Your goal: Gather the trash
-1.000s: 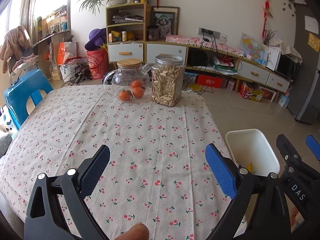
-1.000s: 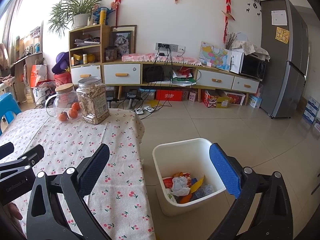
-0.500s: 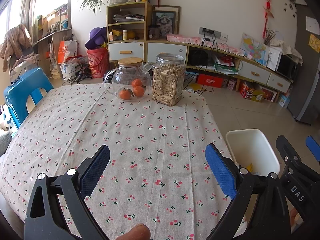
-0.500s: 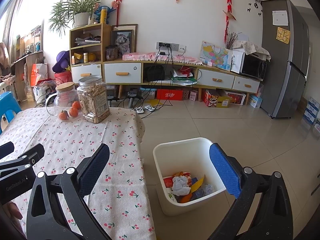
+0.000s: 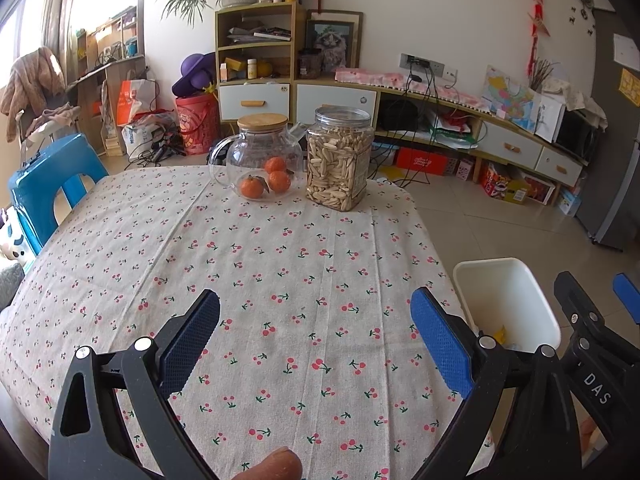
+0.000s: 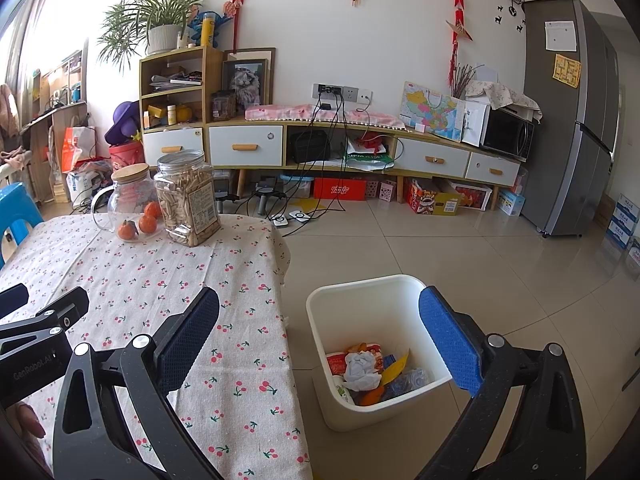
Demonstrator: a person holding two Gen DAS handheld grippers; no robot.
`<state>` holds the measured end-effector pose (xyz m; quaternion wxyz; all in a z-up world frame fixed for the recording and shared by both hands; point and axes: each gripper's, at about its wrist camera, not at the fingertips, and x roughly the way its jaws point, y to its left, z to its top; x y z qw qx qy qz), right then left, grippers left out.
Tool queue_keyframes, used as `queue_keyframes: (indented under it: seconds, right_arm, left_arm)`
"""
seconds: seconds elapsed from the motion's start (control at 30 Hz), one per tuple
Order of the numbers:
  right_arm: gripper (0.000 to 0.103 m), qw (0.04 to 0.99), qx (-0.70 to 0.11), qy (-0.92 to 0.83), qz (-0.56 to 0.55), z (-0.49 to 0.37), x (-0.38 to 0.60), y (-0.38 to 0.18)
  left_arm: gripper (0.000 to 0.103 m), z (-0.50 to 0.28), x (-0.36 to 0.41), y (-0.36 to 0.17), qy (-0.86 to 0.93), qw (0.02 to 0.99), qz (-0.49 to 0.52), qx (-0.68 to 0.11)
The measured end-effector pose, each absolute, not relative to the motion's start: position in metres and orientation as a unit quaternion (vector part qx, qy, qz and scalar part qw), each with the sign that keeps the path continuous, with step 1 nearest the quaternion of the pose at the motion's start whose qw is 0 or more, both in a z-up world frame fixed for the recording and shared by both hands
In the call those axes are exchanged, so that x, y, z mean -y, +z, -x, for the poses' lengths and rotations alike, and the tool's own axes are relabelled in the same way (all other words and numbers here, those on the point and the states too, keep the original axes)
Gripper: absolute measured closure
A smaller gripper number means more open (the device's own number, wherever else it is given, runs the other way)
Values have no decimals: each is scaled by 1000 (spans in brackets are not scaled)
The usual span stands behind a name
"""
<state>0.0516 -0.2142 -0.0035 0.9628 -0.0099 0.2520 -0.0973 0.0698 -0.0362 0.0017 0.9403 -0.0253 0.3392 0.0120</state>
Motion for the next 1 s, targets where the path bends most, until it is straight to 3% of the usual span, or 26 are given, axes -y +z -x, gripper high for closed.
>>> queue_keyframes:
  seconds: [1.0]
  right_arm:
    - [7,962,-253,-97,10,-52,214,-3]
  left_arm:
    - [10,-68,32,-5,17,939,29,-343]
